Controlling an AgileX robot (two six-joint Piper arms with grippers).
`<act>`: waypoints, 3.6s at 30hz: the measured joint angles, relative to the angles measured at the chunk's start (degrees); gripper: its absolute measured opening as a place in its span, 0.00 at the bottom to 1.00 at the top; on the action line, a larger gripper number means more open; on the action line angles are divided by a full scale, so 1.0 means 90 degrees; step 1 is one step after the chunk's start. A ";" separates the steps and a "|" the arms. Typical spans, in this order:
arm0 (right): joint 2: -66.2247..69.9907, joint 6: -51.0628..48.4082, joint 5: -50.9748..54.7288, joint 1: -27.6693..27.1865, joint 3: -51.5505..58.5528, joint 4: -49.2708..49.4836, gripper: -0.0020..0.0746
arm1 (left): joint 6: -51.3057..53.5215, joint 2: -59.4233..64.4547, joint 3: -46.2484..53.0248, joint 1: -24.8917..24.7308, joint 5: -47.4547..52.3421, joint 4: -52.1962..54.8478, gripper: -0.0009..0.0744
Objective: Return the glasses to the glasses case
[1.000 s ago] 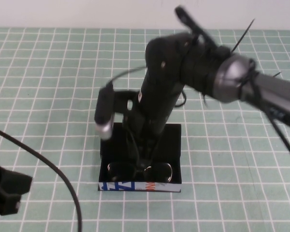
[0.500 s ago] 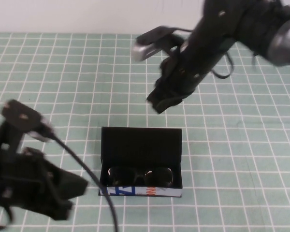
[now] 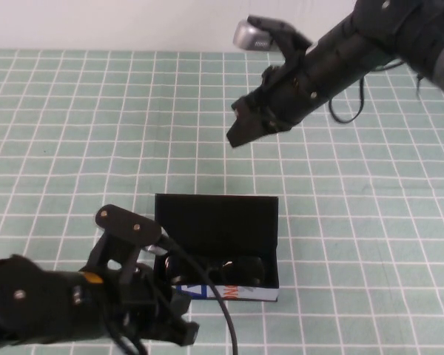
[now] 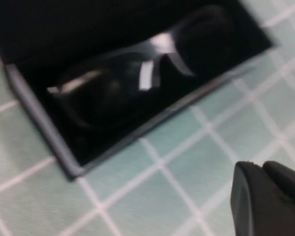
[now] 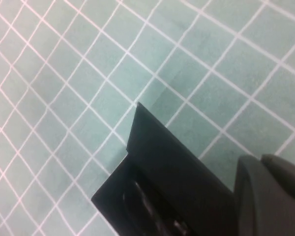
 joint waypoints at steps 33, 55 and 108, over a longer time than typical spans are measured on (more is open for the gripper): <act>0.1108 -0.0376 0.0314 0.0011 0.0000 0.0221 0.01 | 0.0019 0.1372 0.0000 -0.0024 -0.1532 -0.0141 0.01; 0.1213 -0.0401 0.0317 0.0948 0.0000 -0.0192 0.01 | 0.0019 0.1372 0.0000 -0.0024 -0.1532 -0.0154 0.01; -0.6301 0.2051 -0.1708 0.1147 0.3707 -0.5520 0.01 | 0.1403 -0.2424 -0.1859 -0.0014 0.2820 0.0407 0.01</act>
